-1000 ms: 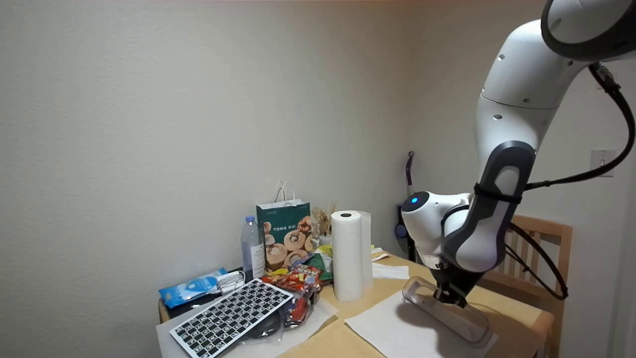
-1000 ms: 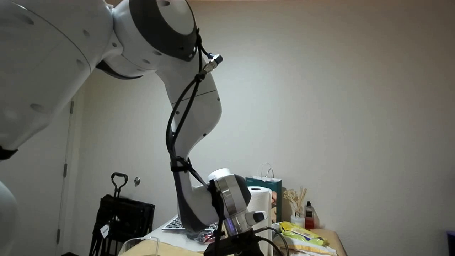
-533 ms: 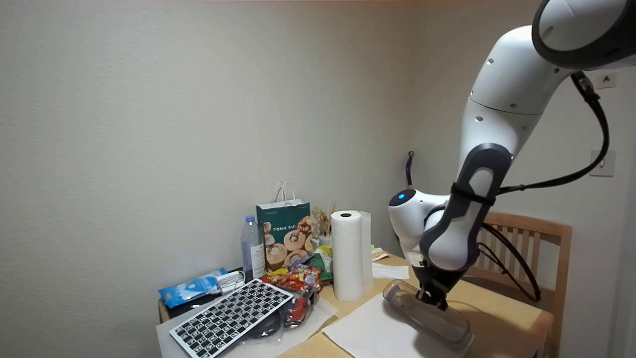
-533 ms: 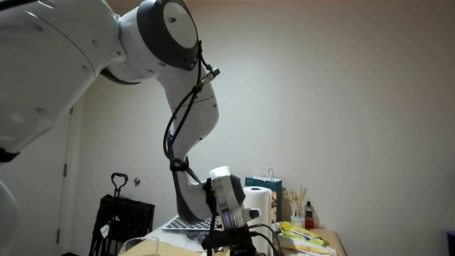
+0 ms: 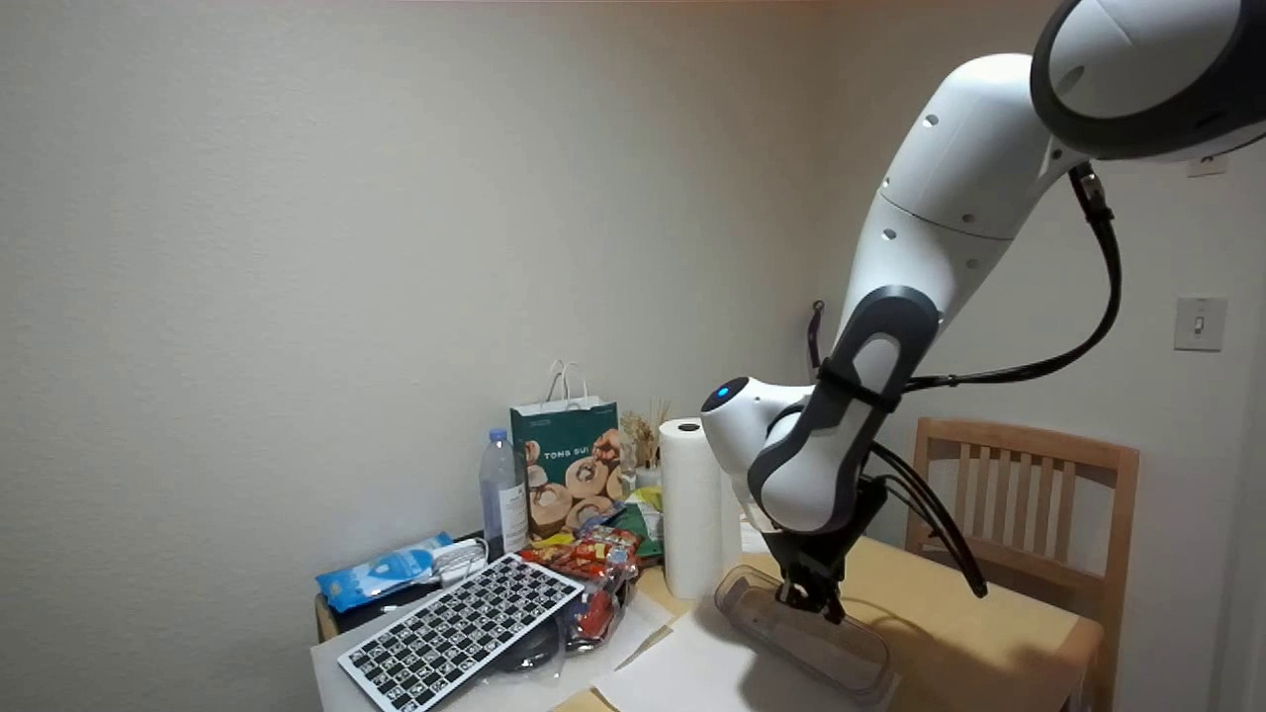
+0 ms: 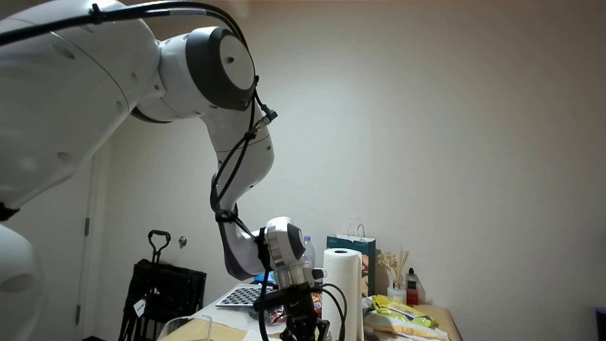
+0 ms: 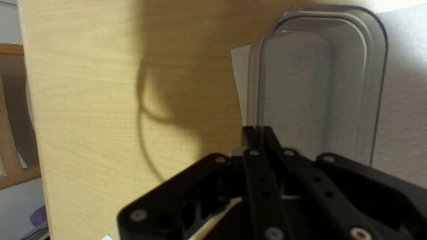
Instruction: Move the clear bowl on the left to the left and the bowl on the right to the right
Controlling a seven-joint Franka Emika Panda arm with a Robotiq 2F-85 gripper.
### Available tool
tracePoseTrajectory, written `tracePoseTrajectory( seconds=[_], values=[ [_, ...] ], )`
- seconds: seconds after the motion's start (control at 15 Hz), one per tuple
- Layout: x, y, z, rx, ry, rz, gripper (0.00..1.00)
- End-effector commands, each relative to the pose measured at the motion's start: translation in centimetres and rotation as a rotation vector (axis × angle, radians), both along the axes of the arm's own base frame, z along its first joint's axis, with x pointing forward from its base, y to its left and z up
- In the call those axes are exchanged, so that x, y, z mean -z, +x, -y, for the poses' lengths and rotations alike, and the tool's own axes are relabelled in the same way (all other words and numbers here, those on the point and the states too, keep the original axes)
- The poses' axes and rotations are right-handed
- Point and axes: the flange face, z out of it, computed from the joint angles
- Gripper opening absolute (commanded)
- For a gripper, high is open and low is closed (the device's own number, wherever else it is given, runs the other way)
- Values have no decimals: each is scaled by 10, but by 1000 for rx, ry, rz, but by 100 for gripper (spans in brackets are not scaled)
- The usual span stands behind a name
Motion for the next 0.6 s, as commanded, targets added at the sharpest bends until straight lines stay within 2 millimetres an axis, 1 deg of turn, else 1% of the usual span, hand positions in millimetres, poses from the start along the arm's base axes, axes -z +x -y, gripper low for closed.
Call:
tracePoseTrajectory(
  seconds=[0.0, 0.2, 0.33, 0.47, 0.53],
  values=[
    [-31, 0, 13, 11, -102, -63, 1],
    [-67, -5, 38, 30, -185, -51, 1],
    [-86, -10, 56, 35, -224, -36, 1],
    [-98, -16, 78, 30, -264, -15, 1],
    [-99, -22, 92, 23, -277, -2, 1]
  ],
)
